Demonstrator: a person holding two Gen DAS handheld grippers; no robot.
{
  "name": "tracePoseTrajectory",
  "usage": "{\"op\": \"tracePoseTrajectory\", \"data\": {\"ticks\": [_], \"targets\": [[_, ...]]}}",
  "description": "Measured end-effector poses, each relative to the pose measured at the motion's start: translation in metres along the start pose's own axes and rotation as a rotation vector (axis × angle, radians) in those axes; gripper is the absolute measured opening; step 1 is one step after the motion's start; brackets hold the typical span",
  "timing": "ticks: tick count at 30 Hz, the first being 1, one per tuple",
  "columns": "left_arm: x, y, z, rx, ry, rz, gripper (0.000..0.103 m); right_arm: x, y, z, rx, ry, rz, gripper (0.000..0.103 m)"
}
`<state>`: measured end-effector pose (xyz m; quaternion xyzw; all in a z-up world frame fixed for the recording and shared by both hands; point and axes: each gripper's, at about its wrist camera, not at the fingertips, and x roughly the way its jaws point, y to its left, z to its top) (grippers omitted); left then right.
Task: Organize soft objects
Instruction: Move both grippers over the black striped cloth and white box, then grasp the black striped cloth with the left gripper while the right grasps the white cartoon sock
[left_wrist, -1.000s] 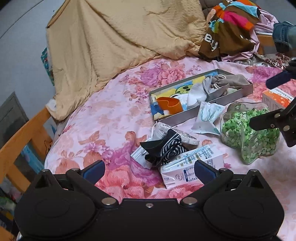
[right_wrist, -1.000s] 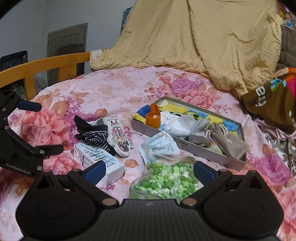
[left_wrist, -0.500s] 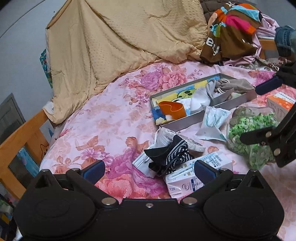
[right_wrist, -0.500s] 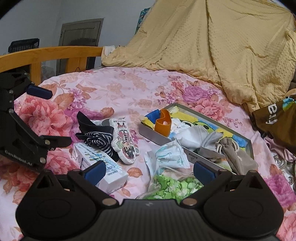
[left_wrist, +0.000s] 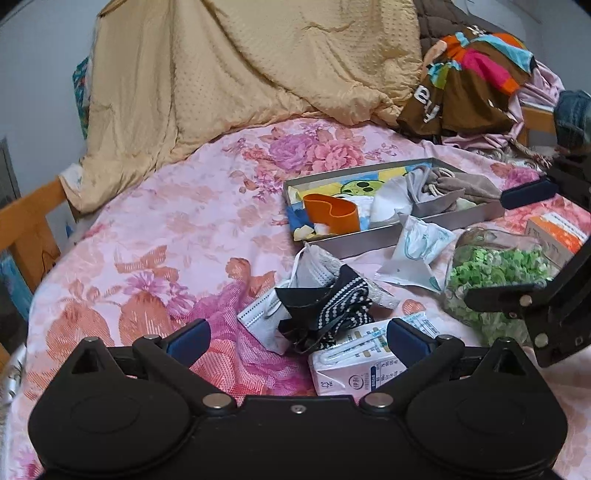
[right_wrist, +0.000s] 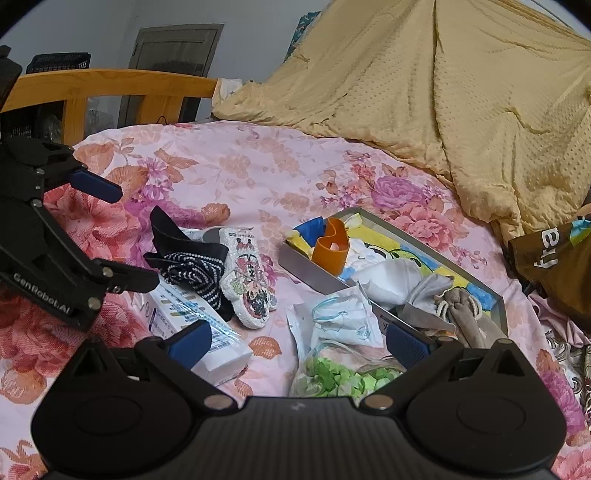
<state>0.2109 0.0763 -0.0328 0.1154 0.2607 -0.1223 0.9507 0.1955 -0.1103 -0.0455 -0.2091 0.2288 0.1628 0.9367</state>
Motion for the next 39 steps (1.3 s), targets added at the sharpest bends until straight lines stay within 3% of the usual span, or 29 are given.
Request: {"op": "tracePoseTrajectory", "data": {"ticks": [11,24,29,39], "targets": [[0.008,0.009,0.002,-0.099,-0.027,-0.100,0.088,0.016,0.005,0.010,-0.032,0.007,0.008,0.102],[0.028,0.027,-0.004,-0.255,-0.012,-0.179,0.073,0.051,0.014,0.024,-0.104,0.058,0.089,0.090],[0.034,0.030,-0.004,-0.289,0.001,-0.206,0.055,0.060,0.016,0.030,-0.121,0.086,0.095,0.085],[0.039,0.040,-0.007,-0.366,0.013,-0.254,0.032,0.086,0.030,0.032,-0.225,0.137,0.113,0.066]]}}
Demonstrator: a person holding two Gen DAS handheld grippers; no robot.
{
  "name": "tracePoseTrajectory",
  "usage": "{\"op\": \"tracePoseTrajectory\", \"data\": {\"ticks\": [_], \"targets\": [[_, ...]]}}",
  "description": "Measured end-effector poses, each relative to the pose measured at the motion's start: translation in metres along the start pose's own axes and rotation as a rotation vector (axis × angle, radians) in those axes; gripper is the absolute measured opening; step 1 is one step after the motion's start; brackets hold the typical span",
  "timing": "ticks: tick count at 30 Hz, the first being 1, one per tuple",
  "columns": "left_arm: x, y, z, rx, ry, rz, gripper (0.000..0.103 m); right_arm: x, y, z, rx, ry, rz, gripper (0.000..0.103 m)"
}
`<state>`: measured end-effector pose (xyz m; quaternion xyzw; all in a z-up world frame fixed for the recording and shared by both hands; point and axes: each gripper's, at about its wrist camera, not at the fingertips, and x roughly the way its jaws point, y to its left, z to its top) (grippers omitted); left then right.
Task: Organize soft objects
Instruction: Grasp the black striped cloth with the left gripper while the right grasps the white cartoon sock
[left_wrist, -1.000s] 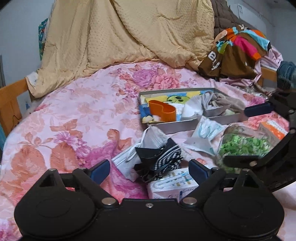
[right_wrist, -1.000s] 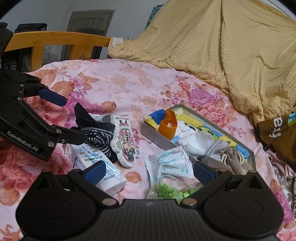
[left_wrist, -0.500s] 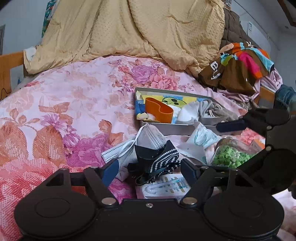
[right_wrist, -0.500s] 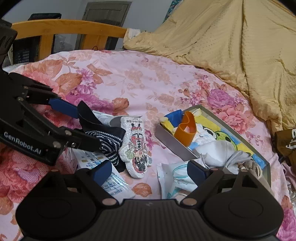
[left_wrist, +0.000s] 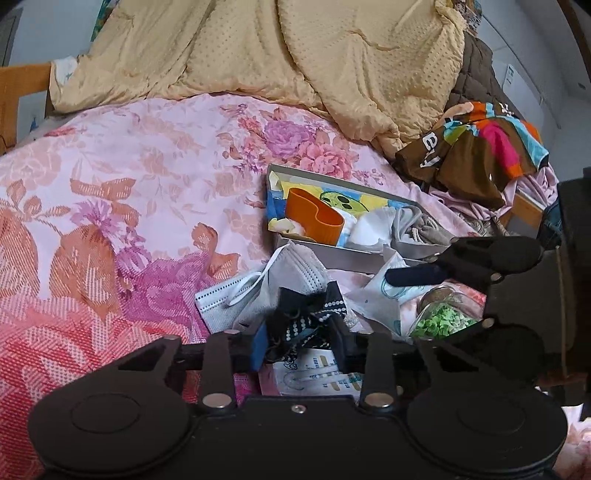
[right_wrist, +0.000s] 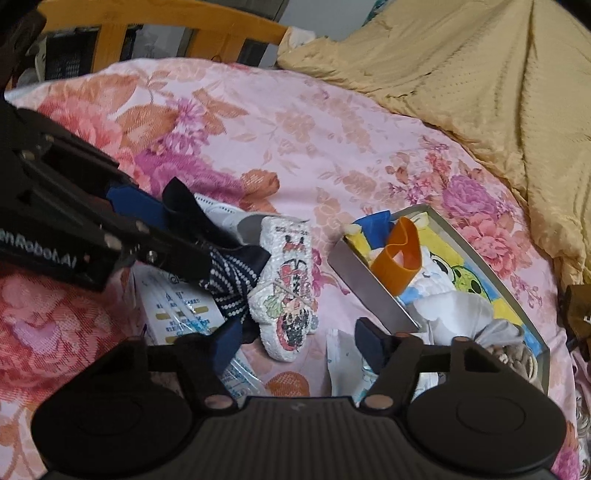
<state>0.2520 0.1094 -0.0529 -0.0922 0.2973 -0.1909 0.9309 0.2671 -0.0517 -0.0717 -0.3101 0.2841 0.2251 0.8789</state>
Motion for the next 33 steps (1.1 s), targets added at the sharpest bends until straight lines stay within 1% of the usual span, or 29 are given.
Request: {"op": "tracePoseTrajectory", "data": {"ticks": [2,3,5,8,12,16,17,19,20,21,23,28,31,33], "targets": [[0.001,0.002,0.000,-0.023,0.003,-0.011,0.025,0.003,0.001,0.001,-0.009,0.005,-0.008,0.062],[0.001,0.003,0.000,-0.030,0.003,-0.012,0.024,0.004,0.002,0.001,-0.013,0.007,-0.012,0.061],[0.001,0.004,0.000,-0.036,0.001,-0.013,0.018,0.006,0.002,0.001,-0.016,0.009,-0.017,0.058],[0.001,0.005,0.000,-0.045,0.002,-0.016,0.015,0.010,0.003,0.002,-0.020,0.016,-0.014,0.053],[0.002,0.004,-0.002,-0.042,0.006,-0.019,0.013,0.014,0.004,0.002,-0.026,0.022,-0.017,0.041],[0.003,0.003,-0.003,-0.036,0.016,-0.025,0.013,0.016,0.002,0.004,-0.004,0.024,-0.011,0.039],[0.004,0.003,-0.003,-0.036,0.015,-0.028,0.013,0.016,0.001,0.004,0.005,0.021,-0.011,0.038],[0.004,0.003,-0.004,-0.033,0.015,-0.030,0.012,0.016,0.001,0.004,0.009,0.018,-0.008,0.028],[0.004,0.002,-0.004,-0.029,0.014,-0.030,0.010,0.016,0.002,0.004,0.007,0.014,-0.011,0.021],[0.003,0.001,-0.005,-0.024,0.012,-0.028,0.009,0.016,0.002,0.003,0.006,0.011,-0.015,0.018],[0.003,0.000,-0.005,-0.020,0.008,-0.019,0.004,0.014,0.002,0.001,0.017,0.001,-0.021,0.016],[0.000,-0.005,-0.004,-0.021,-0.006,0.012,0.003,0.005,-0.008,0.000,0.108,-0.023,0.003,0.014],[-0.003,-0.010,-0.003,-0.010,-0.020,0.019,0.003,-0.006,-0.016,0.000,0.176,-0.053,0.030,0.014],[-0.006,-0.012,-0.003,-0.008,-0.030,0.017,0.002,-0.014,-0.019,0.001,0.195,-0.076,0.033,0.014]]}}
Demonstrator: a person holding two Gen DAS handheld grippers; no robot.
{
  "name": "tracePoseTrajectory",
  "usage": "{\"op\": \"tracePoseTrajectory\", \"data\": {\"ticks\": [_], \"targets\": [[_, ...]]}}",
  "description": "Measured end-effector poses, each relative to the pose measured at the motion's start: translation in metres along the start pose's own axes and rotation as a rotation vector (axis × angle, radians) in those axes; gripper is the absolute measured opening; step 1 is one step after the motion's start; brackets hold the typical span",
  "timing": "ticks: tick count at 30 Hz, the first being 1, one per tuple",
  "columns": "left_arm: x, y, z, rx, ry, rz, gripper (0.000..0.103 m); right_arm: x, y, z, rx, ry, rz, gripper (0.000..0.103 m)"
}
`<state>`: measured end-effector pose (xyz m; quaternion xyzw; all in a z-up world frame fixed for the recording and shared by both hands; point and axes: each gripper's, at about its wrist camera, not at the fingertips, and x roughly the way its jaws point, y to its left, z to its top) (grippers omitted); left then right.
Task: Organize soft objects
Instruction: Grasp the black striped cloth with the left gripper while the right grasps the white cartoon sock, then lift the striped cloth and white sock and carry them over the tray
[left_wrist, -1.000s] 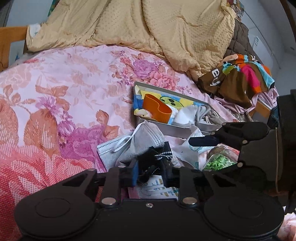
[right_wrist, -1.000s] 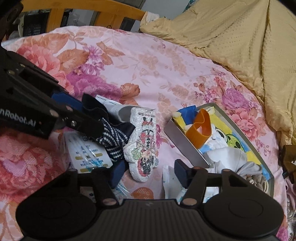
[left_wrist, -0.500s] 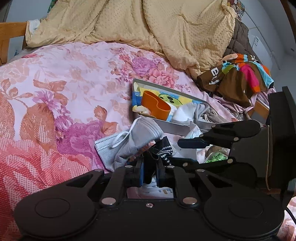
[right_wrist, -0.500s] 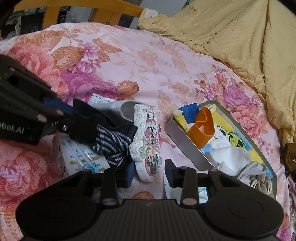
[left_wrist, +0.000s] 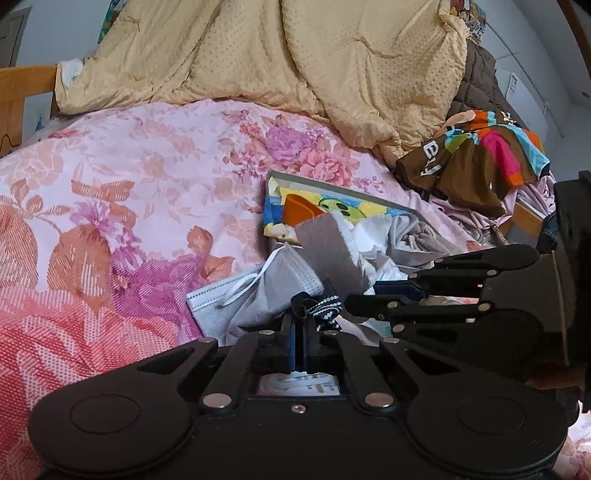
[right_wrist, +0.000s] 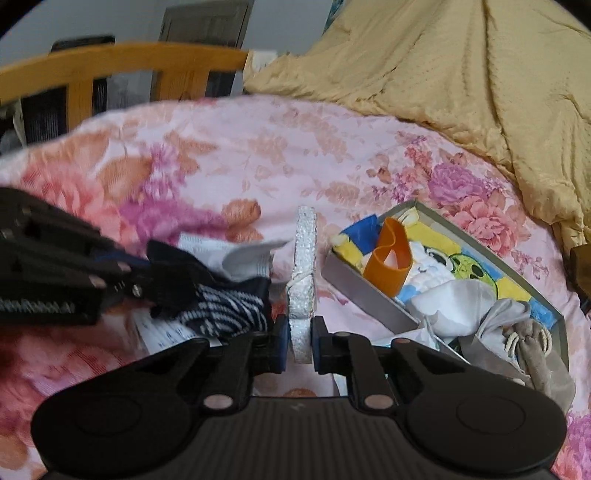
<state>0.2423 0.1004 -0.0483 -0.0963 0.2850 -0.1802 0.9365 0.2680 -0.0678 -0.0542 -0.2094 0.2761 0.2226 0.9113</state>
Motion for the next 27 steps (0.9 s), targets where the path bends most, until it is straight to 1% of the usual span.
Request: {"op": "tracePoseTrajectory", "data": {"ticks": [2,6,10,17,19,22,23,27], "targets": [[-0.003,-0.004,0.001,0.005,-0.012,0.011,0.001,-0.008,-0.001,0.001,0.013,-0.021,0.003,0.014],[-0.012,-0.011,0.004,-0.005,-0.050,0.008,0.001,-0.024,-0.006,0.006,0.049,-0.054,0.015,0.014],[-0.020,-0.017,0.008,0.000,-0.089,0.018,0.000,-0.036,-0.014,0.011,0.075,-0.094,0.011,0.014],[-0.035,-0.030,0.018,0.011,-0.140,0.014,0.000,-0.055,-0.028,0.015,0.126,-0.147,0.006,0.014],[-0.037,-0.030,0.024,-0.015,-0.144,0.010,0.000,-0.060,-0.035,0.016,0.145,-0.162,0.001,0.014],[-0.037,-0.030,0.033,-0.089,-0.130,-0.012,0.000,-0.066,-0.046,0.018,0.183,-0.183,-0.005,0.014],[-0.036,-0.031,0.037,-0.096,-0.128,-0.012,0.000,-0.068,-0.050,0.018,0.193,-0.189,-0.006,0.014],[-0.031,-0.043,0.053,-0.071,-0.145,-0.007,0.000,-0.073,-0.067,0.017,0.239,-0.211,-0.015,0.014]]}}
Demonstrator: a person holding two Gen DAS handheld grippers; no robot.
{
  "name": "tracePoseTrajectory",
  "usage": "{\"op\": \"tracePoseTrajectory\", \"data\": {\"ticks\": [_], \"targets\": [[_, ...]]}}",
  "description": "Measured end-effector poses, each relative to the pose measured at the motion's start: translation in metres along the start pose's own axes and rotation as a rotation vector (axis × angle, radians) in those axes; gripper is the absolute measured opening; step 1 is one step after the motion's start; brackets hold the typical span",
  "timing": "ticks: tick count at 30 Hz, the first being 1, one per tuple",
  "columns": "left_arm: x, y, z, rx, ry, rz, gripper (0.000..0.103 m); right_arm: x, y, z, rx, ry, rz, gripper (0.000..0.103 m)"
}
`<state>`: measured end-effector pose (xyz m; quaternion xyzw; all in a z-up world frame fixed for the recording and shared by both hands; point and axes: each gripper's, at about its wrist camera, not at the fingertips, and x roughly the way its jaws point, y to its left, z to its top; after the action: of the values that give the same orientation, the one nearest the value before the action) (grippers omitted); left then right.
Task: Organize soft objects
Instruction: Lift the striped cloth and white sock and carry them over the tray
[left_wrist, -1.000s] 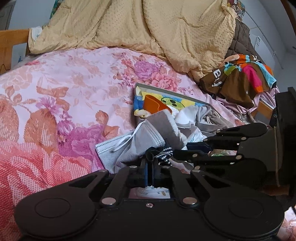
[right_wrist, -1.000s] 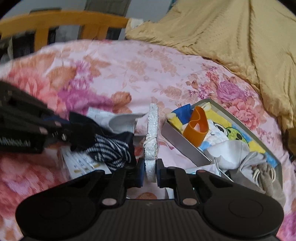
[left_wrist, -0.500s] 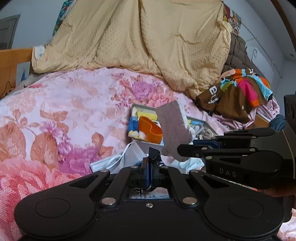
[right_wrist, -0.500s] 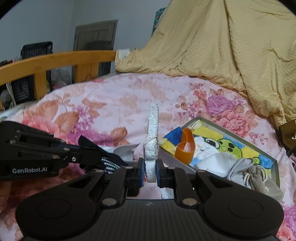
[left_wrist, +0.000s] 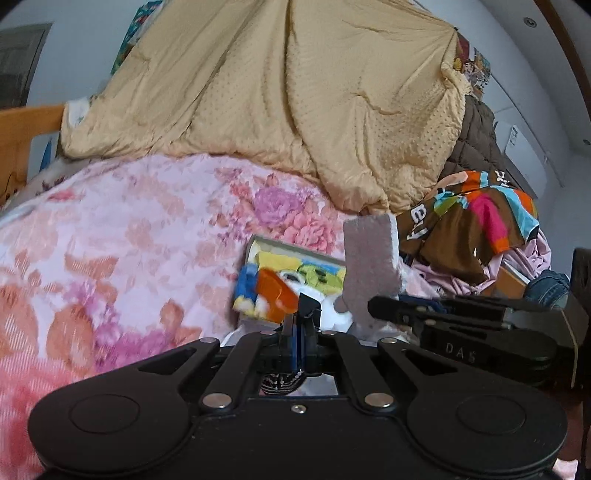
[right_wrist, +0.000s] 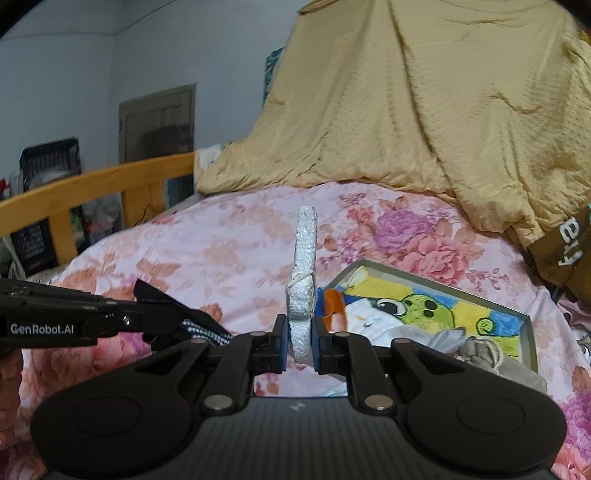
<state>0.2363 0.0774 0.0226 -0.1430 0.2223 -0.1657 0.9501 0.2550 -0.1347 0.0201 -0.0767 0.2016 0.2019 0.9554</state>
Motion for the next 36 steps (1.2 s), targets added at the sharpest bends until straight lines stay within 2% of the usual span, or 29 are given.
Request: {"op": "tracePoseTrajectory", "data": {"ticks": [7,18,22,30,36], "targets": [[0.030,-0.032,0.031,0.020,-0.032,-0.040,0.000,-0.005,-0.042,0.000,0.094,-0.028,-0.051,0.014],[0.116,-0.095,0.055,0.074,-0.028,-0.114,0.000,0.002,-0.135,-0.016,0.231,-0.041,-0.262,0.014],[0.154,-0.111,0.060,0.054,-0.007,-0.123,0.000,0.010,-0.163,-0.022,0.260,-0.023,-0.314,0.014],[0.218,-0.134,0.065,0.046,0.031,-0.120,0.000,0.028,-0.199,-0.030,0.307,0.005,-0.327,0.014],[0.253,-0.135,0.060,0.027,0.056,-0.108,0.000,0.050,-0.217,-0.031,0.306,0.023,-0.306,0.014]]}}
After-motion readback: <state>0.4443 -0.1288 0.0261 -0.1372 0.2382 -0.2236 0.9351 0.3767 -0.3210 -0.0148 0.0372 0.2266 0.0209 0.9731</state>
